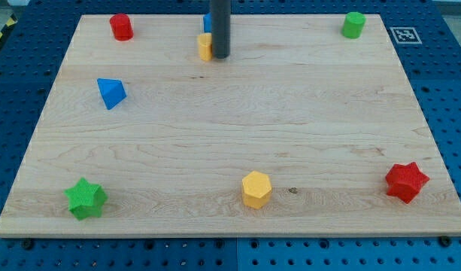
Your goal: Point your arm at the red star
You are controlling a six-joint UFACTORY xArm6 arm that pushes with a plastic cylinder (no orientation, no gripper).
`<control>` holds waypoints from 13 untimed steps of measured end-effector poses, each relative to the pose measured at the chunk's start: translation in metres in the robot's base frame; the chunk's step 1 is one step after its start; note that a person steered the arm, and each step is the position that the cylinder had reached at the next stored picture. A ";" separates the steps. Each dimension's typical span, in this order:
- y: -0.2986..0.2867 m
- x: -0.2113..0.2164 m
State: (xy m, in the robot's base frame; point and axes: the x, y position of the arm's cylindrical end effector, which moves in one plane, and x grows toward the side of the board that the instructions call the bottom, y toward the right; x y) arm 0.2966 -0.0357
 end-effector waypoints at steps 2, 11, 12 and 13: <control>-0.063 -0.026; 0.371 0.291; 0.367 0.297; 0.336 0.297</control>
State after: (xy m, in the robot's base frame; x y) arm 0.5941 0.3007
